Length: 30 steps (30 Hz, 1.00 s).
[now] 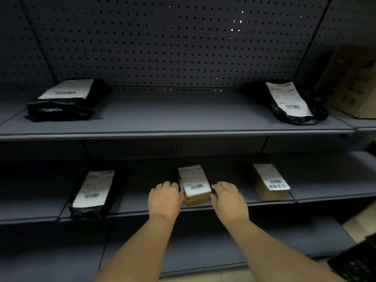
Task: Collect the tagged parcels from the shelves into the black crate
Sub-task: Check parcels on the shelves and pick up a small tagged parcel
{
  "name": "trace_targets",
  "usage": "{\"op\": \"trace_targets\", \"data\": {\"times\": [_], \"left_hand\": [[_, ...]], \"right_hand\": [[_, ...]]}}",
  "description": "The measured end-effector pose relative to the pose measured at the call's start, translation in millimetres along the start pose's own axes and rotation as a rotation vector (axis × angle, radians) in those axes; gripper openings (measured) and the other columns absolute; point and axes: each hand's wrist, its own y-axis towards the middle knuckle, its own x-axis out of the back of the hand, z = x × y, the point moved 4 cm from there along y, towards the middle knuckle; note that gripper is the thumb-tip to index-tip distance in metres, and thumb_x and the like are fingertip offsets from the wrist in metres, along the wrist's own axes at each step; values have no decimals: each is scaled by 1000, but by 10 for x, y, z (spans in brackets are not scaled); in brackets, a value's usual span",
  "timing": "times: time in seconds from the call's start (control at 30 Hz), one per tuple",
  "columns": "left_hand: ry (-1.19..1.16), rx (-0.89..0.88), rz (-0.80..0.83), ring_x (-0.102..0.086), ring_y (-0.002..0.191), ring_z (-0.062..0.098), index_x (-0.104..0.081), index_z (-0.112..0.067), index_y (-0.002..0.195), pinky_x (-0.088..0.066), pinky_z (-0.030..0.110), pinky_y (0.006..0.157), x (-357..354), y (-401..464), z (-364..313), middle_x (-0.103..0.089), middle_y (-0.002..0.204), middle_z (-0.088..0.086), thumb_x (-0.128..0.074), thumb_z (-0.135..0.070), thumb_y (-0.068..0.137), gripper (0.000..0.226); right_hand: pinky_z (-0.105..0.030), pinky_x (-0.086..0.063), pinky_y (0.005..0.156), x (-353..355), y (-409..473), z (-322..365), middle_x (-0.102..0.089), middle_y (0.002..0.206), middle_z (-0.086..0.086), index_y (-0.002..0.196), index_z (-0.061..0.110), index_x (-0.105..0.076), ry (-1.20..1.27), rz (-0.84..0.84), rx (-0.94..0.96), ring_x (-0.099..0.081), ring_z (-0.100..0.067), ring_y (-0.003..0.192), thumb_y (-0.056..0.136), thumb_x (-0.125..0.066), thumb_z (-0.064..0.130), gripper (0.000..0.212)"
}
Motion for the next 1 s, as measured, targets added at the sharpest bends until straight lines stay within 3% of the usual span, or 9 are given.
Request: {"op": "trace_targets", "data": {"times": [0.33,0.6,0.7,0.8,0.9,1.0], "left_hand": [[-23,126,-1,-57,95,18,-59,-18,104,-38,28,74,-104,-179,-359,-62,102,1,-40,-39,96,30],[-154,328,74,-57,81,16,-59,-16,95,-42,27,63,-284,-103,-319,-62,91,2,-44,-41,95,29],[-328,485,187,-55,74,17,-59,-13,94,-42,28,57,-430,-12,-276,-62,88,4,-43,-40,96,32],[-585,661,286,-52,71,17,-61,-6,99,-39,26,58,-593,90,-210,-62,86,7,-42,-37,97,37],[-946,841,344,-53,82,20,-57,-3,114,-42,30,74,-797,177,-151,-58,92,6,-45,-38,96,41],[-1275,1002,392,-51,116,32,-46,-4,131,-42,41,100,-984,255,-131,-55,127,16,-51,-41,93,53]], "right_hand": [[-27,-40,101,-9,-54,-464,-52,135,4,133,22,-51,74,43,-6,-44,-13,126,95,-49,32,39],[-26,-42,98,-166,86,-515,-53,134,4,133,22,-51,160,118,-87,-46,-13,123,95,-51,31,39],[-26,-43,95,-298,201,-520,-52,134,2,134,21,-50,229,194,-163,-49,-16,121,95,-51,29,40],[-24,-44,82,-474,329,-527,-52,133,-1,134,20,-49,364,290,-303,-54,-18,115,95,-50,29,40],[-23,-39,79,-651,482,-523,-55,132,-5,134,16,-49,517,361,-427,-54,-21,115,95,-48,30,41],[-27,-41,81,-812,645,-482,-57,129,-10,130,10,-52,606,427,-520,-55,-25,112,96,-44,29,39]]}}
